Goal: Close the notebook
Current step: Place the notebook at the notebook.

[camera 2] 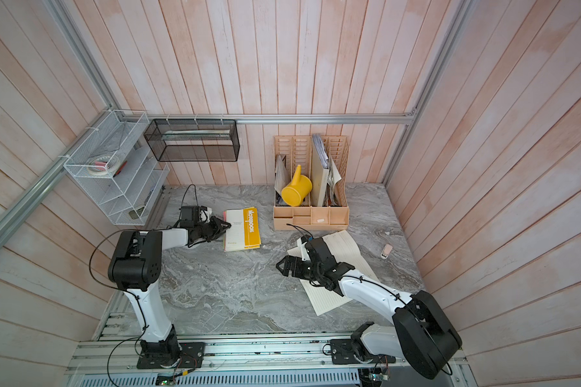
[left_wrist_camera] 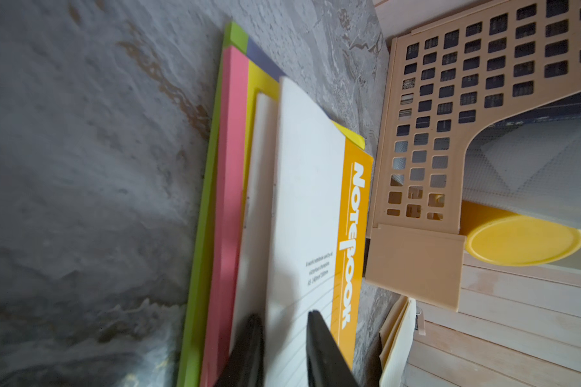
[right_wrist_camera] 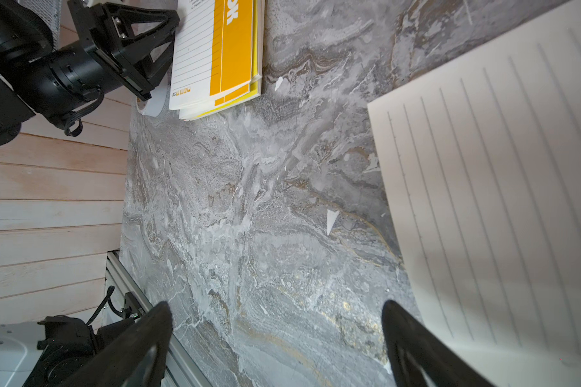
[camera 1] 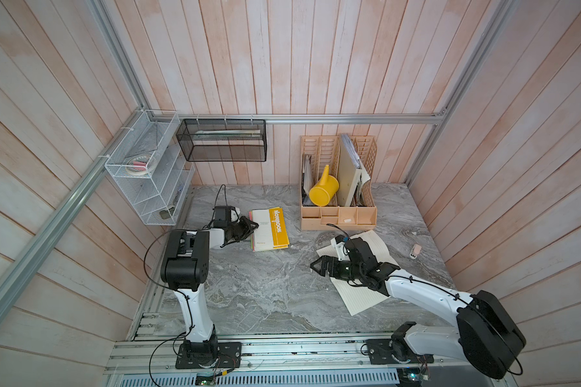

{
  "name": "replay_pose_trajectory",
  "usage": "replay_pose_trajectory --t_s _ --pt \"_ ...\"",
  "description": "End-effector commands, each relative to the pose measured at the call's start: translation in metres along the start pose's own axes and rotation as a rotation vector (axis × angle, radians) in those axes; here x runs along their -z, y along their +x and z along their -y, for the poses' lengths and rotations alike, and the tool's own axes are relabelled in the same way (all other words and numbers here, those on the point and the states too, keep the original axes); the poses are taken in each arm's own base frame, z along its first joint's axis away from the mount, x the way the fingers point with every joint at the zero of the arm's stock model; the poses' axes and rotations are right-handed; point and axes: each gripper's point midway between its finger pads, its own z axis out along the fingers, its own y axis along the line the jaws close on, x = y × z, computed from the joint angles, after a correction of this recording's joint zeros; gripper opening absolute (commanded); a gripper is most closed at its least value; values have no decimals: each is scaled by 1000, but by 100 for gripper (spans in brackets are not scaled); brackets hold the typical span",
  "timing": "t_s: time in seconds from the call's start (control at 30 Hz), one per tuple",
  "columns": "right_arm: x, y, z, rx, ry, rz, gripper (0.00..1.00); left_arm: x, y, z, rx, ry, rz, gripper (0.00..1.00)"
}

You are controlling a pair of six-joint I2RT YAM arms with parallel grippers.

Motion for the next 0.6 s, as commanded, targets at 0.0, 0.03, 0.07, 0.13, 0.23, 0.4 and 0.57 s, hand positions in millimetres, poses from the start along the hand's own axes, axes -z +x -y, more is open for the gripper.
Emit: replay_pose_trajectory --t_s 0.0,0.03,0.07,0.13,0.23,0.4,0.57 --pt "3 -4 -7 9 -26 9 98 16 -5 7 -29 -13 28 28" --pt "3 -4 -7 4 -26 10 98 19 -6 9 -32 -21 31 28" --pt "3 -4 -7 1 -27 11 98 21 -7 9 -35 -31 36 28" --pt "3 -4 -7 3 -31 10 98 28 -10 11 -48 -55 53 28" --pt "4 -3 -8 3 -37 10 98 36 -13 8 -55 -109 66 30" --pt "7 -2 -7 -10 -41 22 98 49 -20 2 -71 -199 81 32" --pt "8 -1 -9 -1 -46 17 98 73 -29 -5 -82 -331 151 36"
